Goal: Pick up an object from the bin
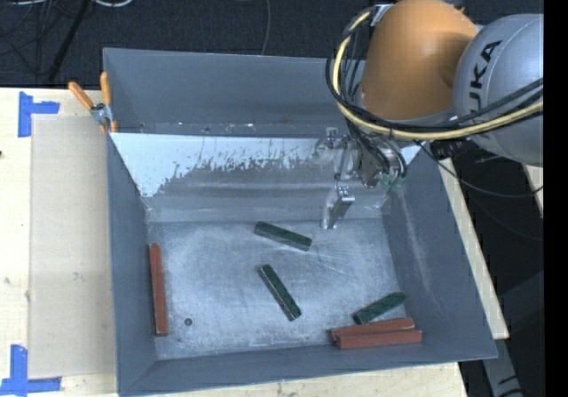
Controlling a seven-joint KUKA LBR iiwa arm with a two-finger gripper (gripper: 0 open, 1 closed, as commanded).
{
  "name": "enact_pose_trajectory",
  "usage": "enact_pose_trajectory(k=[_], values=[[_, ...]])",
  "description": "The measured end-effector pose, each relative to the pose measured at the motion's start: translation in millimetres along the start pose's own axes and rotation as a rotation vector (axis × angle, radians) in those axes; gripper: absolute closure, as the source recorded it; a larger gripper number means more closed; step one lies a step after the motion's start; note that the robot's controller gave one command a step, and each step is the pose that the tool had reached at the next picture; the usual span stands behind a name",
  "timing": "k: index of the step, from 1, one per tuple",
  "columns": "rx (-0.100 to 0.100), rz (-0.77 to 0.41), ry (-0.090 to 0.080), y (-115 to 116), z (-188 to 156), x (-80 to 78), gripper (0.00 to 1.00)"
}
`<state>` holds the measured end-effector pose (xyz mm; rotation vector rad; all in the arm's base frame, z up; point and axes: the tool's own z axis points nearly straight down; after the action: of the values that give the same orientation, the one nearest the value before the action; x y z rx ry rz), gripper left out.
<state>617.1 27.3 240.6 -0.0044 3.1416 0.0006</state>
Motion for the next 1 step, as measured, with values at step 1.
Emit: enact_pose_trajectory(k=[1], values=[[0.000,0.000,0.000,-0.1,0.0,0.0,0.00]])
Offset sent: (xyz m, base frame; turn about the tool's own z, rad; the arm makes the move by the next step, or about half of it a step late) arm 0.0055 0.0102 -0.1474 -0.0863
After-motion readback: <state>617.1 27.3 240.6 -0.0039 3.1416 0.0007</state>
